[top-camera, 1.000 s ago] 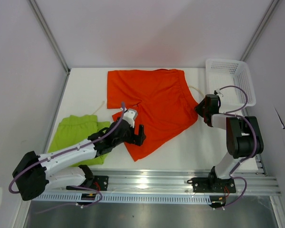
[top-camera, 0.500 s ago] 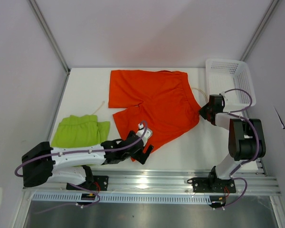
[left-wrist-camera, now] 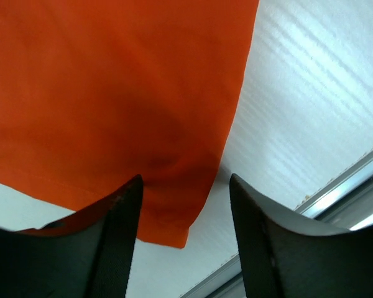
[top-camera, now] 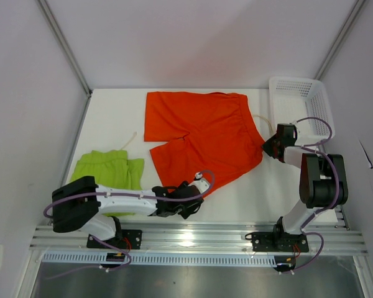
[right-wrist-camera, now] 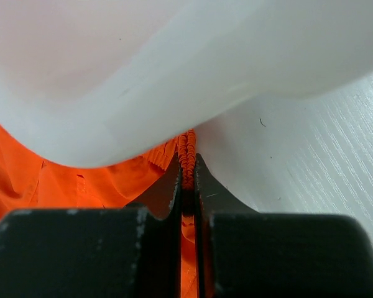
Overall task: Fold and stack the shorts
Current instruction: Fold the shorts
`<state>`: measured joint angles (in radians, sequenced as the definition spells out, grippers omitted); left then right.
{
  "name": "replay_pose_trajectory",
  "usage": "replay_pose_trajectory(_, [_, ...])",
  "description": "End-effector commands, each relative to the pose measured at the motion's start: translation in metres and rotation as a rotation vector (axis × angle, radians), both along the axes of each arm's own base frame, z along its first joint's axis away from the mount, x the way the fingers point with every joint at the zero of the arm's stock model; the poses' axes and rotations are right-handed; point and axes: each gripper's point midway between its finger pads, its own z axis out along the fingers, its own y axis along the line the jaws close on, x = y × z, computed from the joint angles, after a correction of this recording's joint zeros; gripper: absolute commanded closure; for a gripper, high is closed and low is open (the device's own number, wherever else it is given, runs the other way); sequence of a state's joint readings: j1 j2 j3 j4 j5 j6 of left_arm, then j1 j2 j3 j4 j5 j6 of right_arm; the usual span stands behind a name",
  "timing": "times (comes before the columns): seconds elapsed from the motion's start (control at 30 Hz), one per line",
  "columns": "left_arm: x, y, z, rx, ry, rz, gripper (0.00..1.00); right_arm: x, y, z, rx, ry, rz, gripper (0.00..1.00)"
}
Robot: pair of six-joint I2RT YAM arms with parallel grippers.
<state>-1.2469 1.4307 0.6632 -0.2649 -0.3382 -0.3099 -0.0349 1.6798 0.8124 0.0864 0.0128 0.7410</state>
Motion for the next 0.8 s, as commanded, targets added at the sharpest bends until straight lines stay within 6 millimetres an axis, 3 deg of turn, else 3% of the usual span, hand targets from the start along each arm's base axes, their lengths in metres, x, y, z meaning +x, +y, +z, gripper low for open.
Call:
replay_pose_trajectory(0.0, [0.006,-0.011,0.007,0.037,-0.047,-0.020,0.42,0.009,0.002,0.003,0.021,-0.019,0.012,1.00])
replay_pose_trajectory(0.17, [0.003,-0.002,-0.004,0.103,-0.034,0.002,0.53,0.010,0.001,0.003,0.028,-0.021,0.013,1.00])
replay_pose_trajectory(0.43, [-0.008,0.007,-0.008,0.082,0.007,0.053,0.48,0.011,-0.002,0.004,0.046,-0.024,0.011,1.00])
replay_pose_trajectory(0.77, [-0.011,0.008,-0.019,0.115,0.032,0.055,0.49,0.008,-0.021,0.006,0.038,-0.013,-0.014,1.00])
